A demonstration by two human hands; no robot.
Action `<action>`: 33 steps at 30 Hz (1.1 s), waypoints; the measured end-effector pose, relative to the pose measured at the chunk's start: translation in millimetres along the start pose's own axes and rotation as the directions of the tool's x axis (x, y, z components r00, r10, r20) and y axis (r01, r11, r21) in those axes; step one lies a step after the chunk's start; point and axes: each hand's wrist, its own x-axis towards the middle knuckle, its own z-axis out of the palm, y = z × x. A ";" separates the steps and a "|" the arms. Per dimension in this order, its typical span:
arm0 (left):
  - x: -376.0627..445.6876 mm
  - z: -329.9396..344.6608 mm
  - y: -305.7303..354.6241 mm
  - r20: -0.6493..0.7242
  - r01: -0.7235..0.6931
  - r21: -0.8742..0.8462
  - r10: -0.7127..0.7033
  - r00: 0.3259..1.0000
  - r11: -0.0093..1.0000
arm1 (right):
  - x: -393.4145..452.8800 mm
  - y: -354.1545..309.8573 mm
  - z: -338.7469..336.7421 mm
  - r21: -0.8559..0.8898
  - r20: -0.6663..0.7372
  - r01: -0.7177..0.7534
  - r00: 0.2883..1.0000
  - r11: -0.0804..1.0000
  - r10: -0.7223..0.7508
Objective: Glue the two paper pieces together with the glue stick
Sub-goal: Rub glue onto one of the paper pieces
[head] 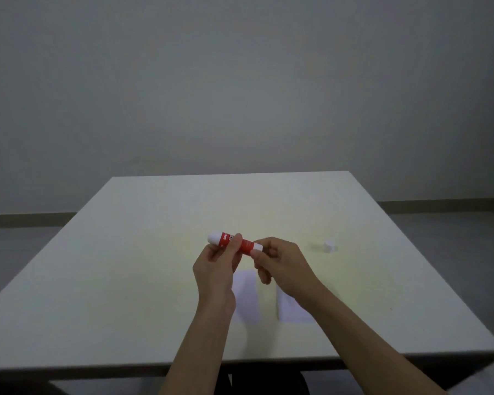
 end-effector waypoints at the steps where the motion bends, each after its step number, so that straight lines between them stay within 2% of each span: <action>1: 0.3 -1.0 -1.6 -0.007 0.010 0.013 -0.010 1.000 1.000 | -0.5 -0.4 -0.3 0.038 0.030 -0.070 0.997 0.997 0.069; 4: -1.0 -3.0 -7.3 -0.006 0.013 0.051 -0.012 1.000 0.999 | -0.1 0.9 1.4 0.166 0.120 -0.323 0.944 0.932 0.306; 6: -2.5 -3.7 -9.9 0.010 0.011 0.066 -0.012 1.000 0.998 | 0.5 2.3 1.1 0.231 0.125 -0.397 0.918 0.889 0.377; 7: -2.7 -4.4 -10.3 0.018 0.005 0.072 -0.006 1.000 0.997 | 0.3 3.2 1.4 0.205 0.099 -0.348 0.937 0.915 0.334; 9: -0.8 -5.6 -9.0 0.023 -0.014 0.082 0.012 1.000 0.996 | 0.6 5.8 3.8 0.063 0.005 -0.142 0.990 0.988 0.142; 11: 1.7 -6.4 -7.0 0.026 -0.018 0.070 0.017 1.000 0.997 | 0.5 8.6 7.4 -0.043 -0.061 0.032 0.998 0.999 -0.035; 13: 3.0 -7.1 -6.1 0.030 -0.033 0.068 0.031 0.999 0.997 | 1.8 9.9 10.3 0.013 -0.059 0.053 0.997 0.999 -0.052; 16: 1.9 -10.2 -5.8 0.049 -0.064 0.106 0.059 0.997 0.992 | 2.6 10.2 9.8 0.179 0.030 -0.164 0.987 0.970 0.161; 19: -1.5 -12.0 -7.7 0.100 -0.111 0.174 0.094 0.991 0.979 | 1.7 8.1 7.4 0.368 0.158 -0.451 0.892 0.813 0.423; 21: -3.3 -12.3 -9.3 0.128 -0.124 0.207 0.099 0.987 0.970 | 0.8 8.6 4.5 0.412 0.182 -0.516 0.854 0.751 0.487; 24: -3.2 -11.0 -10.0 0.162 -0.138 0.238 0.101 0.982 0.961 | -1.2 11.3 0.6 0.353 0.204 -0.408 0.912 0.842 0.356; 27: 3.1 -12.8 -7.4 0.315 -0.221 0.325 0.115 0.942 0.919 | -2.2 11.7 -4.0 0.375 0.234 -0.263 0.955 0.889 0.184; 28: 9.1 -17.1 -4.2 0.392 -0.284 0.392 0.120 0.912 0.875 | -1.0 13.0 -7.0 0.374 0.197 -0.228 0.967 0.899 0.163; 30: 28.2 -33.5 5.5 0.557 -0.443 0.573 0.069 0.828 0.689 | 3.0 17.9 -17.0 0.305 0.072 -0.171 0.985 0.937 0.156; 31: 39.8 -44.8 11.1 0.612 -0.502 0.664 -0.016 0.791 0.554 | 4.9 21.9 -23.1 0.227 0.005 -0.151 0.988 0.962 0.154; 33: 60.3 -67.4 19.2 0.634 -0.587 0.773 -0.247 0.733 0.242 | 6.5 32.1 -32.3 -0.002 -0.089 -0.140 0.986 0.990 0.139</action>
